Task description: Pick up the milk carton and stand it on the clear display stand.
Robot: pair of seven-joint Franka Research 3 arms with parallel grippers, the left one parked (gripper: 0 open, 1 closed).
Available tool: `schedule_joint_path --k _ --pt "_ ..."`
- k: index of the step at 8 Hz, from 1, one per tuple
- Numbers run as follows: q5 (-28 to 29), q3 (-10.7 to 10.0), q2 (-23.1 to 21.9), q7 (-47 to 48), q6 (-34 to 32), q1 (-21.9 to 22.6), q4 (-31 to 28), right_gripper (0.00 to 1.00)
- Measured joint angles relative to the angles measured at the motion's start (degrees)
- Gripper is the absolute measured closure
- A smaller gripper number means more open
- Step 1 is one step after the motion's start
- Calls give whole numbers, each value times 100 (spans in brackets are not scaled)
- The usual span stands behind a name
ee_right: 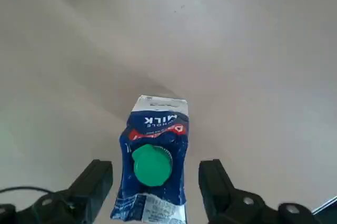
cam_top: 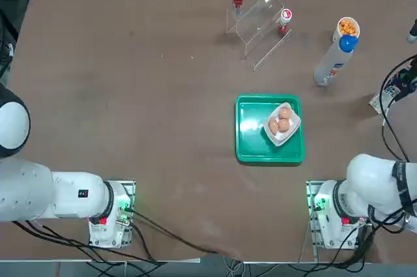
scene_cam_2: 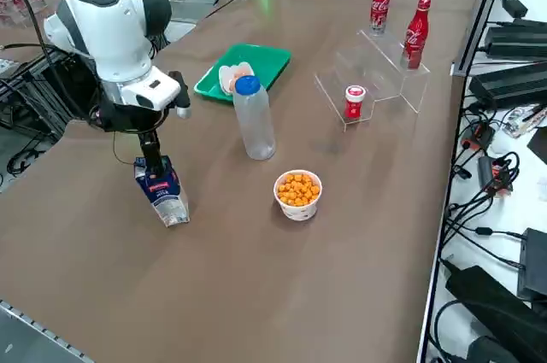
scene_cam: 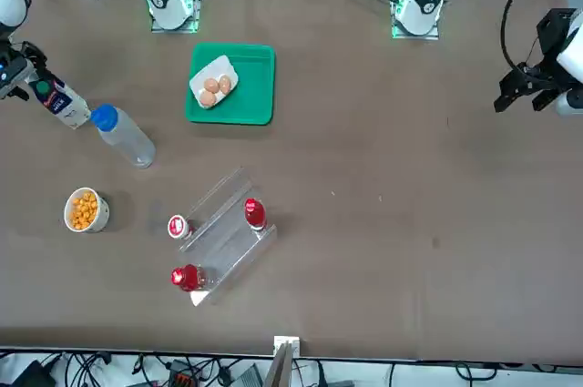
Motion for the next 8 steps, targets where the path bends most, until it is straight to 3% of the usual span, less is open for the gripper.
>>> schedule_joint_path --k 8 --pt "0 -4 207 18 330 -184 -233 2"
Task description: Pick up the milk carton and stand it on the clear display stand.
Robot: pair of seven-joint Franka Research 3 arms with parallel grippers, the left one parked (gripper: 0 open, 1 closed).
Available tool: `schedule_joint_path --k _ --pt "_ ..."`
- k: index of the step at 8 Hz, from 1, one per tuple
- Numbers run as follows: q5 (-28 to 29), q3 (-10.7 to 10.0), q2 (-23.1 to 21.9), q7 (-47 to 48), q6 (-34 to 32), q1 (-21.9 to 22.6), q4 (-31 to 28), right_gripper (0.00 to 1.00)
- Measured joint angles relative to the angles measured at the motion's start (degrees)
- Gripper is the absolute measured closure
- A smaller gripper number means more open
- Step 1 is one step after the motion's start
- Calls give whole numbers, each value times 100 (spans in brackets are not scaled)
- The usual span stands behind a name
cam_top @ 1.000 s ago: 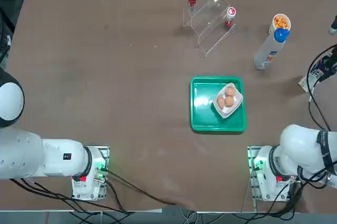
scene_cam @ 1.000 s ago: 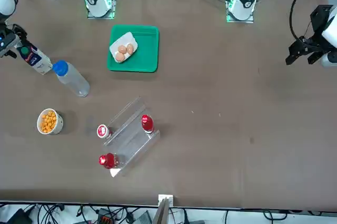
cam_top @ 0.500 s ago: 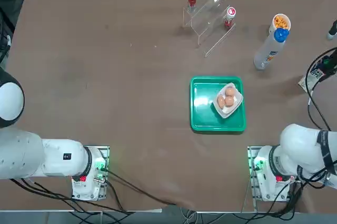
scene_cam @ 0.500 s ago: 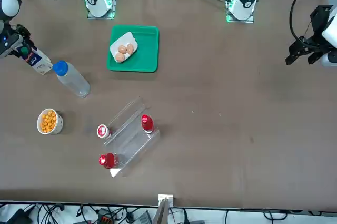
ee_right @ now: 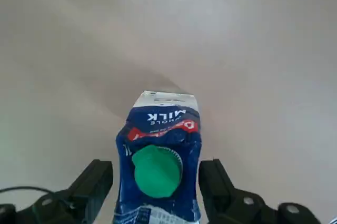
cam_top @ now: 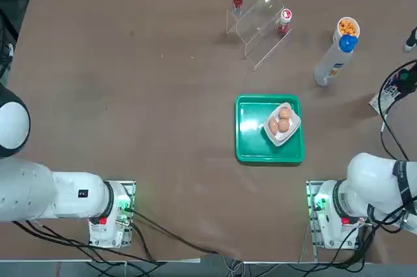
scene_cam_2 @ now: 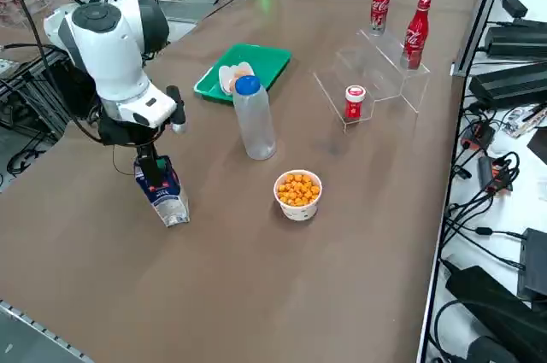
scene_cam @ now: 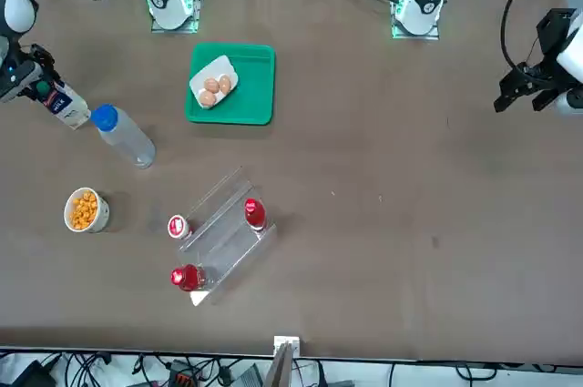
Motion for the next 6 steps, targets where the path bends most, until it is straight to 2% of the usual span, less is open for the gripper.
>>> schedule_joint_path --k 3,4,5,6 --pt "0 -1 108 1 68 -7 -1 6" --pt "0 -1 126 2 78 -7 -1 10" --pt "0 -1 128 2 85 -7 0 17" --pt "0 -1 126 2 98 -7 0 41"
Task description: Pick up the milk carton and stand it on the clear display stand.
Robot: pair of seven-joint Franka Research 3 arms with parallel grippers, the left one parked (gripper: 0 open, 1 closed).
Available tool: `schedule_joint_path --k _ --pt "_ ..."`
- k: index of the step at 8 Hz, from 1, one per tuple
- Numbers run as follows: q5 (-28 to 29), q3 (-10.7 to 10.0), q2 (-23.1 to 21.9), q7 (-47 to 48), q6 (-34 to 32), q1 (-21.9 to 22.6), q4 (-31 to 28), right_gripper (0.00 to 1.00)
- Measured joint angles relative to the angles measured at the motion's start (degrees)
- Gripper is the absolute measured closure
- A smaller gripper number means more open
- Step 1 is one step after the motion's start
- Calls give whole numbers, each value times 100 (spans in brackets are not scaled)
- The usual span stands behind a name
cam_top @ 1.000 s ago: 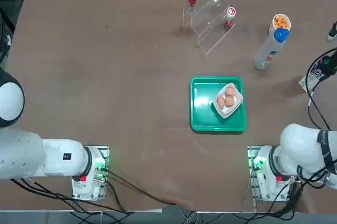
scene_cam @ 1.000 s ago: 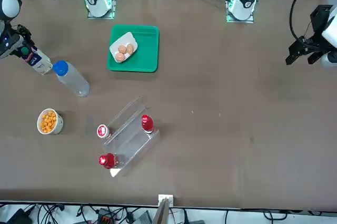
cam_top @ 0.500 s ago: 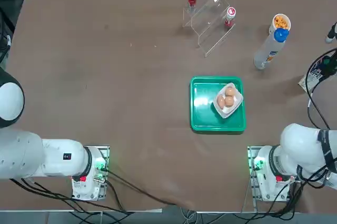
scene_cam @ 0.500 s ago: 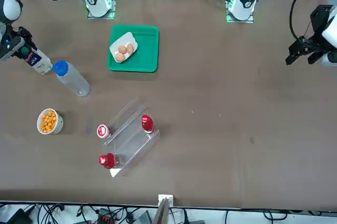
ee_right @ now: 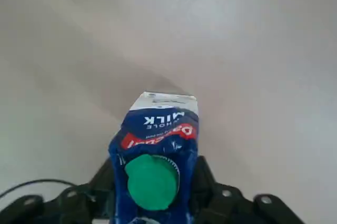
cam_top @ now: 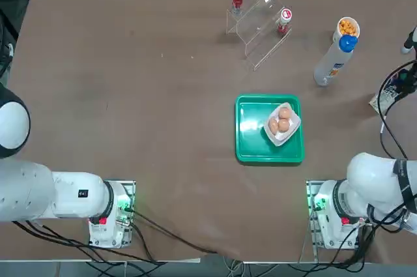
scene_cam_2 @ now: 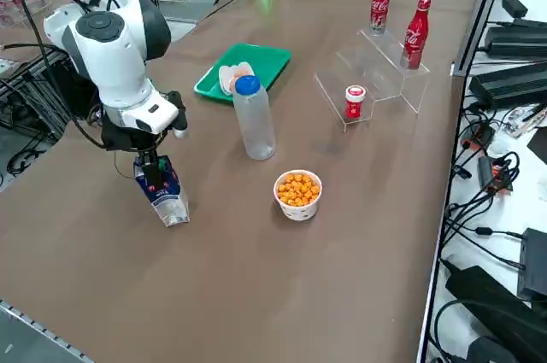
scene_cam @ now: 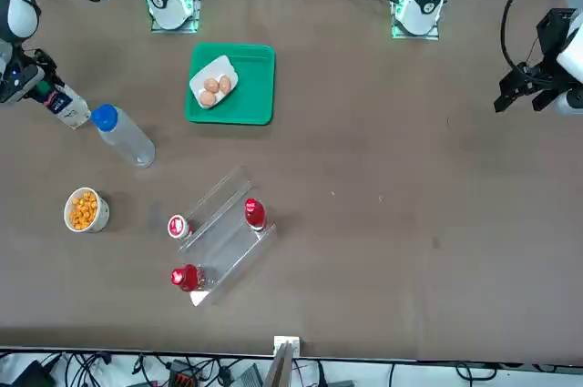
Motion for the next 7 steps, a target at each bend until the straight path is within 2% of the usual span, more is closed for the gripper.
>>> schedule_joint_path --k 2,5,7 --pt "0 0 -2 1 9 0 1 51" --pt "0 50 -77 106 -151 24 149 53" --pt "0 112 -260 314 -937 239 717 53"
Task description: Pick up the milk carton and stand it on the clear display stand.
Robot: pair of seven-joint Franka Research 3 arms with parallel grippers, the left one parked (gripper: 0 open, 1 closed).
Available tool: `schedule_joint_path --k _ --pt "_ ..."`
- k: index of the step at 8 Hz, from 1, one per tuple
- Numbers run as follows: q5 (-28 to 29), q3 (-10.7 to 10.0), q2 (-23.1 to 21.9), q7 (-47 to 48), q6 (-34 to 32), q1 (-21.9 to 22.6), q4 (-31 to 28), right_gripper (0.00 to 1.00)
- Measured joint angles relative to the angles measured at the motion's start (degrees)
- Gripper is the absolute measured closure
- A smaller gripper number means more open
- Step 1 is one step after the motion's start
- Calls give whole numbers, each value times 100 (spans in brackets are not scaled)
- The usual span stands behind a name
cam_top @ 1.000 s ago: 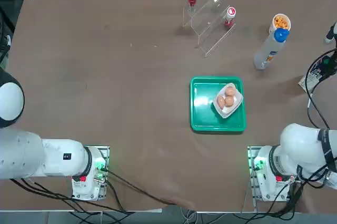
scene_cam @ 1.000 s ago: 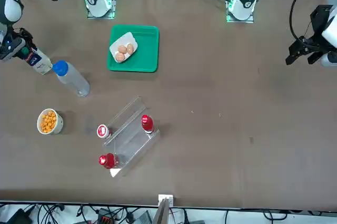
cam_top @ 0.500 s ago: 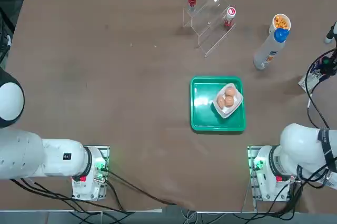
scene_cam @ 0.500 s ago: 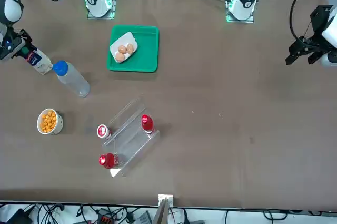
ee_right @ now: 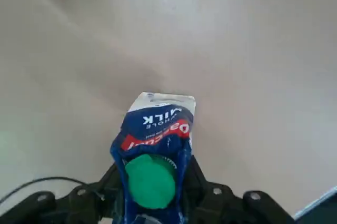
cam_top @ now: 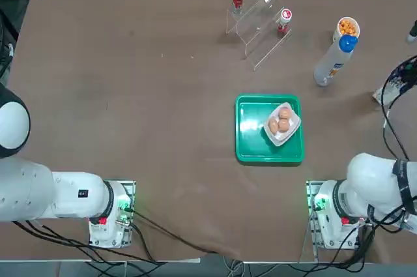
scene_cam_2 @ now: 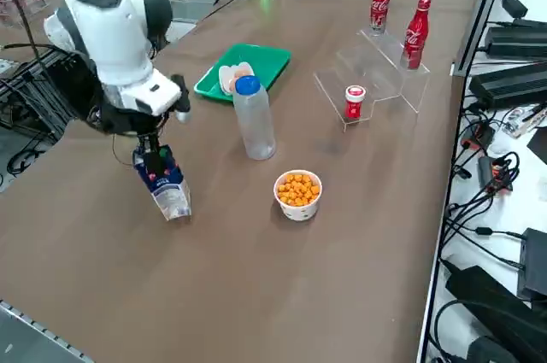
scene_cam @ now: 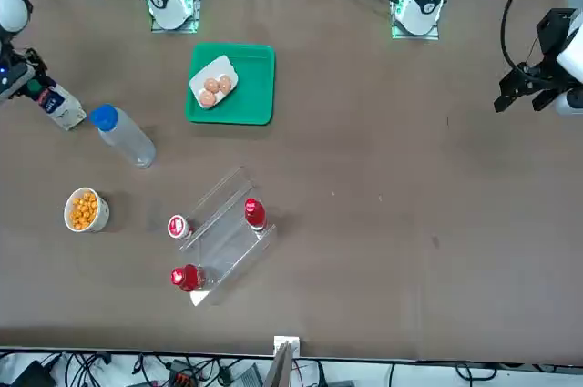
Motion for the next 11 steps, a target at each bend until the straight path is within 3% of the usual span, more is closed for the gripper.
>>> schedule_joint_path --k 2,5,8,11 --pt "1 44 -112 422 -952 468 907 53" --pt "82 75 -36 1311 -1696 1265 2015 53" --pt "484 86 511 1927 -2415 1864 3273 53" --pt "816 98 1243 2894 -2709 2613 4276 53"
